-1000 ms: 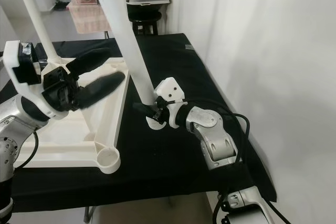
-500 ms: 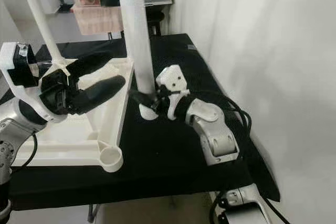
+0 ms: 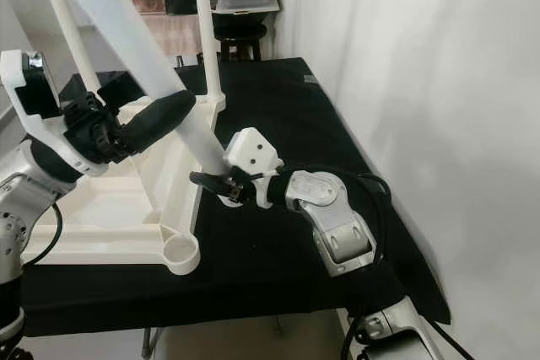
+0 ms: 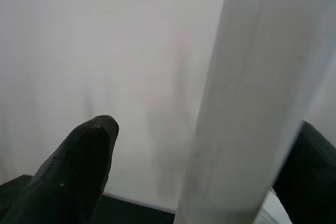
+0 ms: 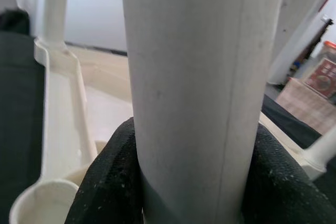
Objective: Building children table
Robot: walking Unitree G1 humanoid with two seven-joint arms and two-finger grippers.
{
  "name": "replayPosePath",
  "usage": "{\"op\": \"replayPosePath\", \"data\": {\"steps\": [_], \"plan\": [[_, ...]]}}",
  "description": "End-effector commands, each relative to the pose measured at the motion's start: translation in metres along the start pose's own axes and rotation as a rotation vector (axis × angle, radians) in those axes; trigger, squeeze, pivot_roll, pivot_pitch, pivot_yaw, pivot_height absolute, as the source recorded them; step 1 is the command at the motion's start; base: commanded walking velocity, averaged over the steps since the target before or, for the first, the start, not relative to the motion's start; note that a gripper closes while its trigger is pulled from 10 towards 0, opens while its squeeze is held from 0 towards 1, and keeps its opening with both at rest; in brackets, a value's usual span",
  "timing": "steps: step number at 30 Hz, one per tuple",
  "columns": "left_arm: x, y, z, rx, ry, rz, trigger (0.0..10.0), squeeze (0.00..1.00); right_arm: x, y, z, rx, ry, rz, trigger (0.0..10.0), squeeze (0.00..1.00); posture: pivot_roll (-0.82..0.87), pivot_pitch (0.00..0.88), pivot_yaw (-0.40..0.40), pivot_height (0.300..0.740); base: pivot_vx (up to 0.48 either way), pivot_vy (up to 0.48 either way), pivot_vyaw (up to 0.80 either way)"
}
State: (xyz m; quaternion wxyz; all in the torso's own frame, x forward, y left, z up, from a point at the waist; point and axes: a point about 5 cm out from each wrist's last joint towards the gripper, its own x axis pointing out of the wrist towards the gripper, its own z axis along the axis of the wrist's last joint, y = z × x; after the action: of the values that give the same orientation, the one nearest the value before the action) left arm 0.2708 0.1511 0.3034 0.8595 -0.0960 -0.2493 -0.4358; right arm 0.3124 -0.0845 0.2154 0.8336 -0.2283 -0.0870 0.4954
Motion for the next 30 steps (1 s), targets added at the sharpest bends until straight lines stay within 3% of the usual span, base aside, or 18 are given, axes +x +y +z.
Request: {"op": "replayPosePath", "data": {"steps": [1, 7, 9, 10, 11, 24, 28, 29, 30], "plan": [[0.000, 0.006, -0.002, 0.005, 0.008, 0.043, 10.0, 0.00, 0.003, 0.007, 0.004, -0.046, -0.014, 0.027, 10.0, 0.00, -0.10, 0.000, 0.017, 0.740, 0.000, 0.000, 0.00], [0.003, 0.006, -0.009, 0.005, 0.031, 0.059, 9.8, 0.00, 0.016, 0.014, 0.002, -0.037, 0.007, 0.006, 10.0, 0.00, -0.10, 0.000, 0.017, 0.740, 0.000, 0.000, 0.00], [0.004, 0.005, -0.011, 0.015, 0.045, 0.060, 3.4, 0.00, 0.020, 0.012, 0.001, -0.041, 0.022, -0.026, 10.0, 0.00, -0.10, 0.000, 0.017, 0.740, 0.000, 0.000, 0.00], [0.004, 0.005, -0.011, 0.015, 0.045, 0.060, 3.4, 0.00, 0.020, 0.012, 0.001, -0.041, 0.022, -0.026, 10.0, 0.00, -0.10, 0.000, 0.017, 0.740, 0.000, 0.000, 0.00], [0.004, 0.004, -0.013, 0.018, 0.052, 0.058, 0.0, 0.00, 0.024, 0.010, 0.001, -0.042, 0.030, -0.054, 10.0, 0.00, -0.10, 0.000, 0.016, 0.740, 0.000, 0.000, 0.00], [0.006, 0.000, -0.016, 0.012, 0.064, 0.028, 0.0, 0.00, 0.039, 0.003, 0.000, 0.000, 0.080, -0.149, 10.0, 0.00, -0.09, 0.000, 0.017, 0.740, 0.000, 0.000, 0.00], [0.007, -0.005, -0.011, -0.005, 0.076, -0.066, 0.0, 0.00, 0.044, -0.002, 0.003, 0.023, 0.073, -0.190, 10.0, 0.00, -0.08, 0.000, 0.015, 0.740, 0.000, 0.000, 0.00], [0.006, -0.008, -0.010, -0.015, 0.081, -0.109, 0.0, 0.00, 0.045, -0.001, 0.005, 0.049, 0.045, -0.173, 10.0, 1.00, -0.08, 0.000, 0.015, 0.740, 0.000, 0.000, 0.00], [0.006, -0.008, -0.010, -0.015, 0.081, -0.109, 0.0, 0.00, 0.045, -0.001, 0.005, 0.049, 0.045, -0.173, 10.0, 1.00, -0.08, 0.000, 0.015, 0.740, 0.000, 0.000, 0.00]]}}
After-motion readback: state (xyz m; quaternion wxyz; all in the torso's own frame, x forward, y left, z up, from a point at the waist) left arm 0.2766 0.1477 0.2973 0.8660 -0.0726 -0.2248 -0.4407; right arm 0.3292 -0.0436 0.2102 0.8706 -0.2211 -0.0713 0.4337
